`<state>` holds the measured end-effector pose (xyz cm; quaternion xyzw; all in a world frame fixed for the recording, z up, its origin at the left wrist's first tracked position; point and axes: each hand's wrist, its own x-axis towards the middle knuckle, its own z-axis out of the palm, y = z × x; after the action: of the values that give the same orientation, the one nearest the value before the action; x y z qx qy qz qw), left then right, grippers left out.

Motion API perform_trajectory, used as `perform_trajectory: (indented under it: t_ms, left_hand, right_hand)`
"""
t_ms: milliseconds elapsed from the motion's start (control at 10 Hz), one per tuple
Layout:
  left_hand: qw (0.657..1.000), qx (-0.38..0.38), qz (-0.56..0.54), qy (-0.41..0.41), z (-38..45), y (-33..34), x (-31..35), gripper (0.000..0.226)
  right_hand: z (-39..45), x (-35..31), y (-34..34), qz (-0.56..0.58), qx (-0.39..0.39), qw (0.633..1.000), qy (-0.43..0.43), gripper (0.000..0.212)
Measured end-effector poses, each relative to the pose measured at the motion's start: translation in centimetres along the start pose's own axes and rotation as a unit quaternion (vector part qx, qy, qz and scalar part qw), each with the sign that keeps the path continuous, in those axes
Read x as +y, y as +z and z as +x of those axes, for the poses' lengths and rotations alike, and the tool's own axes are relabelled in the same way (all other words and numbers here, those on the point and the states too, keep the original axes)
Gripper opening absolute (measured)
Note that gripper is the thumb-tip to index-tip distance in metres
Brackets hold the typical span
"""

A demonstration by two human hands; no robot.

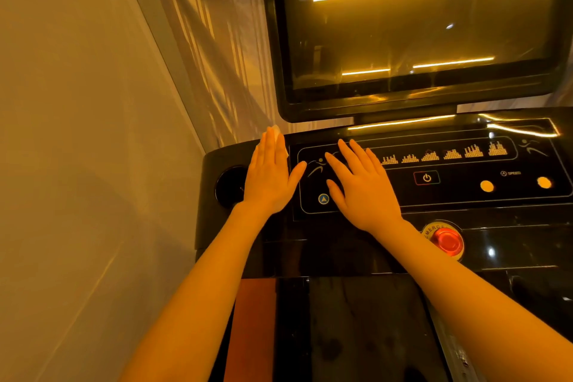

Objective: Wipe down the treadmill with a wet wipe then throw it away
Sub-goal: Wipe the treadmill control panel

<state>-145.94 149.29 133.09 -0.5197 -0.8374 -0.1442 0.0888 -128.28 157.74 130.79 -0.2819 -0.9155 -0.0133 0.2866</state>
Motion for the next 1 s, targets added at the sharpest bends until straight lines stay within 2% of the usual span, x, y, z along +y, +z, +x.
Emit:
perform_trajectory:
  t_ms: [500, 600, 900, 1000]
  left_hand:
    - [0.996, 0.003, 0.027, 0.080, -10.9, 2.8, -0.6, 0.080]
    - [0.996, 0.000, 0.034, 0.079, -10.3, 2.5, -0.8, 0.083]
    - [0.999, 0.009, 0.051, 0.012, -2.8, 0.7, -0.7, 0.086]
    - [0.999, 0.007, 0.041, 0.007, -2.5, 0.6, -0.8, 0.080]
  right_hand:
    - [0.0, 0.2, 0.2, 0.004, 0.006, 1.000, -0.003, 0.052]
    - [0.0, 0.1, 0.2, 0.004, 0.006, 1.000, -0.003, 0.052]
    - [-0.1, 0.1, 0.3, -0.003, 0.012, 1.000, -0.004, 0.052]
    - [-0.2, 0.1, 0.3, -0.002, 0.014, 1.000, -0.003, 0.051]
